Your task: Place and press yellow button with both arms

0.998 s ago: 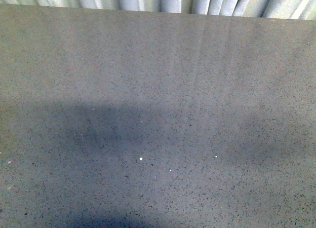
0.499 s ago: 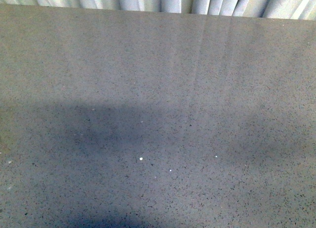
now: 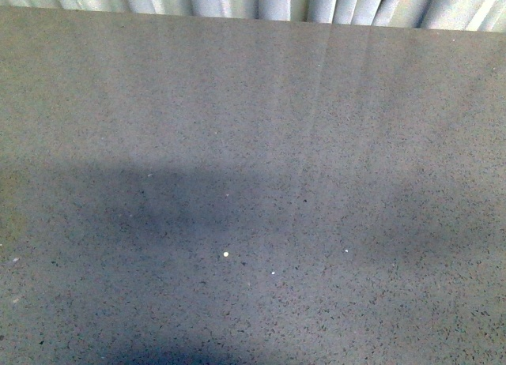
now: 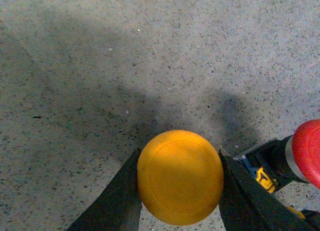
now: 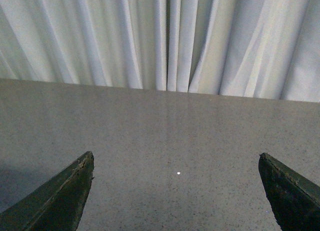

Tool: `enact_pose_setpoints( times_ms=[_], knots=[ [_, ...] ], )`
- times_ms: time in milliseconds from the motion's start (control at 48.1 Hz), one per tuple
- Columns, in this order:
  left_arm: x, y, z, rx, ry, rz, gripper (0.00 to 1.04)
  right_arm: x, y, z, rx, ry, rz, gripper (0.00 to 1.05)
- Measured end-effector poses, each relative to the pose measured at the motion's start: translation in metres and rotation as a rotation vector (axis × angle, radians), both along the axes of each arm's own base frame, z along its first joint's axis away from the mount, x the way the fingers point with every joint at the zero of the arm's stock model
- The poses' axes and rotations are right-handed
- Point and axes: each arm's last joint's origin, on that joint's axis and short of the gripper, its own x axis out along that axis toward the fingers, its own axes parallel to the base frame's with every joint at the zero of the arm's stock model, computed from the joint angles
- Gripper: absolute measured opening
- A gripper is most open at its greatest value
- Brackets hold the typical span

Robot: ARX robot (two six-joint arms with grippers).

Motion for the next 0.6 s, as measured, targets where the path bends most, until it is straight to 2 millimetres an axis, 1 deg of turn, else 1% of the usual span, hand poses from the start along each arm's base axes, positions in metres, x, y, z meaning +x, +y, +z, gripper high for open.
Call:
enact_pose_setpoints(
  times_ms=[104,187,229,270,291,333,437,478,520,603],
  knots=[
    [-0.001,0.005,0.012,0.004,-0.027,0.010,0.34,0.000,0.000,0.000,0.000,0.000,0.000,0.96],
    [0.006,0.008,0.036,0.032,-0.086,0.010,0.34,0.000,0.000,0.000,0.000,0.000,0.000,0.96],
    [0.011,0.005,0.047,0.042,-0.116,-0.002,0.34,0.000,0.000,0.000,0.000,0.000,0.000,0.96],
    [0.018,-0.002,0.059,0.053,-0.148,-0.029,0.34,0.000,0.000,0.000,0.000,0.000,0.000,0.96],
    [0.022,-0.009,0.065,0.053,-0.166,-0.047,0.34,0.000,0.000,0.000,0.000,0.000,0.000,0.96],
    [0.027,-0.021,0.070,0.053,-0.184,-0.080,0.34,0.000,0.000,0.000,0.000,0.000,0.000,0.96],
    [0.038,-0.052,0.075,0.040,-0.201,-0.151,0.34,0.000,0.000,0.000,0.000,0.000,0.000,0.96],
    [0.043,-0.070,0.074,0.036,-0.204,-0.194,0.34,0.000,0.000,0.000,0.000,0.000,0.000,0.96],
    [0.051,-0.099,0.072,0.023,-0.210,-0.263,0.34,0.000,0.000,0.000,0.000,0.000,0.000,0.96],
    [0.061,-0.139,0.068,0.003,-0.215,-0.348,0.34,0.000,0.000,0.000,0.000,0.000,0.000,0.96]
  ],
)
